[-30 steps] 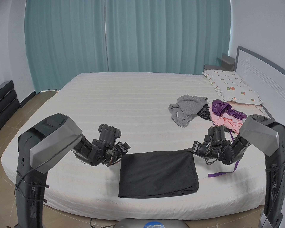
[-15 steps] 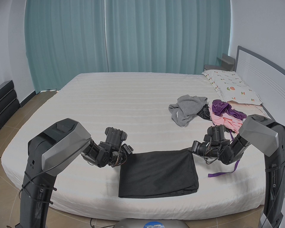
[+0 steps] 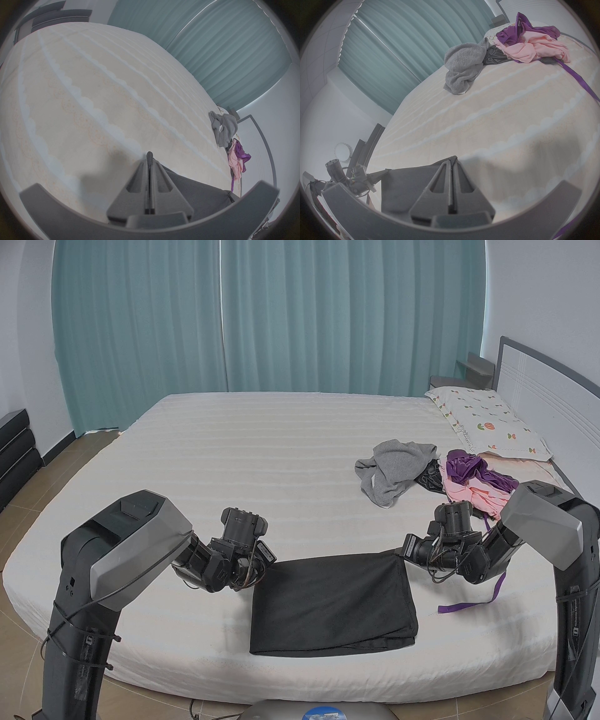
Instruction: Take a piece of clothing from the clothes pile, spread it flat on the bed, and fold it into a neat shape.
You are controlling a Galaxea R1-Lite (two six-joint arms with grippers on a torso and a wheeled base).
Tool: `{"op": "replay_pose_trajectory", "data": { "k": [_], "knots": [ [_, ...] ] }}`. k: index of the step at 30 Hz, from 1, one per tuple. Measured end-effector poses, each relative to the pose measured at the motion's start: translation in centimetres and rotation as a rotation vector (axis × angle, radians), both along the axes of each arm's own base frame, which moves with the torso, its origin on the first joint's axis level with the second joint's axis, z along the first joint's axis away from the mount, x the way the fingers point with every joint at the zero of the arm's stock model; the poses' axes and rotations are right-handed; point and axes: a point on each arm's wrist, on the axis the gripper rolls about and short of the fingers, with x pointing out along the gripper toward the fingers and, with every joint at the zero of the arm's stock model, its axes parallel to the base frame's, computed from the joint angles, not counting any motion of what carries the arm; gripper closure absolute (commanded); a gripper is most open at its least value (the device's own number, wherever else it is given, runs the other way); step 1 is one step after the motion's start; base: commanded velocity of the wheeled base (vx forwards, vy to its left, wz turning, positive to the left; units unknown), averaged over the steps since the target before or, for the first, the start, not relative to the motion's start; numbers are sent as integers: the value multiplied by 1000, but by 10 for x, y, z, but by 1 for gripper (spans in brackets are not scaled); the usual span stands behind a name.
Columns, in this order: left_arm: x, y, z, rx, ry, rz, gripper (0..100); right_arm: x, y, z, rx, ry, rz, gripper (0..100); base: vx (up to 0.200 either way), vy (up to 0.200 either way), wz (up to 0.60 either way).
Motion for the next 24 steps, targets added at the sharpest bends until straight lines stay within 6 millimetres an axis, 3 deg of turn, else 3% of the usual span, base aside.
{"op": "replay_pose_trajectory", "data": {
  "k": [9,10,11,12,19,24],
  "knots": [
    [1,1,0,-1,2,7,100,5,2,-8,-24,42,-9,100,0,0,0],
    [0,1,0,0,2,7,100,5,2,-8,-26,43,-8,0,0,0,0],
    [0,1,0,1,4,6,100,5,2,-9,-27,44,-8,0,0,0,0],
    [0,1,-1,1,6,6,0,6,2,-9,-27,44,-7,0,0,0,0],
    [-2,1,-2,1,15,7,0,3,2,-7,-18,49,-6,0,0,0,0],
    [-2,2,-1,-11,14,12,0,-11,-3,1,-7,66,4,0,0,0,0]
  ]
}}
